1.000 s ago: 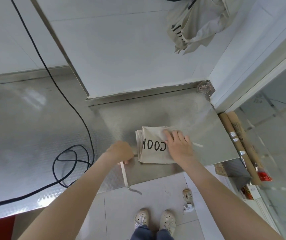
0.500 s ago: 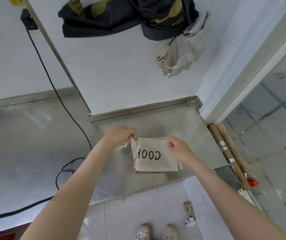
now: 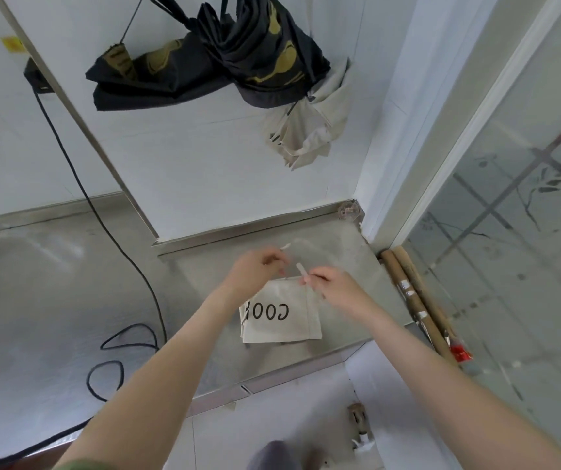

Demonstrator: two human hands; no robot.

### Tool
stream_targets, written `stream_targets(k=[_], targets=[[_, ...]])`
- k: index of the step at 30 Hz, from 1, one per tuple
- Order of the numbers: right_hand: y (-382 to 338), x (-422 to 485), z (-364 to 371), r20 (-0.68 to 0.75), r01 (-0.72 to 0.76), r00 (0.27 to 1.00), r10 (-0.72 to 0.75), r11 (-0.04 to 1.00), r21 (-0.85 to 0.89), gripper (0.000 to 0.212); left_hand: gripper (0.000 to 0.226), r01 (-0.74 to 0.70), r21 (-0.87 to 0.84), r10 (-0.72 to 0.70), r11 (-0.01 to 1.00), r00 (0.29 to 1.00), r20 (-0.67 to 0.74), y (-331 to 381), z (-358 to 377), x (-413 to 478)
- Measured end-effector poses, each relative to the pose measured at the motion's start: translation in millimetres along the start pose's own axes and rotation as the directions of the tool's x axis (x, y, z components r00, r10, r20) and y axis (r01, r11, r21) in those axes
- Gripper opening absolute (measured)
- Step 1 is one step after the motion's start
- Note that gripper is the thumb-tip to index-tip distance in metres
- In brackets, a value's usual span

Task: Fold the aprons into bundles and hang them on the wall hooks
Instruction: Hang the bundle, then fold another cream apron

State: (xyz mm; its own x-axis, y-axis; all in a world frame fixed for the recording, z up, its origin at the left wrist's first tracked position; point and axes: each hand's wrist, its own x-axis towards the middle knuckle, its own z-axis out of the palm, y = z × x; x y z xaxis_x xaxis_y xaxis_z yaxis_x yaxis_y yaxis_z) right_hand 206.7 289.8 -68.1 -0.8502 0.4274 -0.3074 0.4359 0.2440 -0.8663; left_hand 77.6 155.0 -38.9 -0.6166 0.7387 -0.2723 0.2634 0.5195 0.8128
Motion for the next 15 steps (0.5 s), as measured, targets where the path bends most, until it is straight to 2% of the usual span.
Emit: stream_targets(k=[2, 5, 8, 10, 12, 15], targets=[[-2.5, -0.4, 0.0, -0.015, 0.061, 0.998, -0.062, 0.996, -0.061, 0.025, 0.003, -0.001, 0.050, 0.004, 0.999, 0.998, -0.069, 4.8, 3.5, 6.4], [-4.6, 0.6, -3.0, 0.025, 0.080, 0.997, -0.078, 0.993, -0.087, 0.029, 0.012, 0.033, 0.060, -0.030, 0.998, 0.999, -0.045, 7.9, 7.2, 20.0], [-13.8, 5.1, -5.3, 0.060, 0.133, 0.990, -0.124, 0.974, -0.184, 0.022, 0.022, -0.018, 0.218, -0.017, 0.976, 0.988, 0.157, 10.5, 12.1, 33.4], [-20.9, 10.3, -6.3, 0.064, 0.193, 0.981, -0.183, 0.942, -0.275, 0.020, 0.020, -0.059, 0.139, 0.010, 0.989, 0.945, 0.328, 8.2, 18.1, 36.7], [-26.0, 17.1, -7.8, 0.037, 0.230, 0.972, -0.230, 0.922, -0.312, 0.021, 0.030, -0.024, 0.021, 0.012, 1.000, 0.891, 0.455, 7.6, 17.6, 37.2], [-27.6, 23.1, -13.0, -0.076, 0.180, 0.977, -0.202, 0.957, -0.226, 0.032, 0.026, -0.095, 0.027, 0.065, 0.995, 0.835, 0.547, 2.6, 17.7, 42.8]])
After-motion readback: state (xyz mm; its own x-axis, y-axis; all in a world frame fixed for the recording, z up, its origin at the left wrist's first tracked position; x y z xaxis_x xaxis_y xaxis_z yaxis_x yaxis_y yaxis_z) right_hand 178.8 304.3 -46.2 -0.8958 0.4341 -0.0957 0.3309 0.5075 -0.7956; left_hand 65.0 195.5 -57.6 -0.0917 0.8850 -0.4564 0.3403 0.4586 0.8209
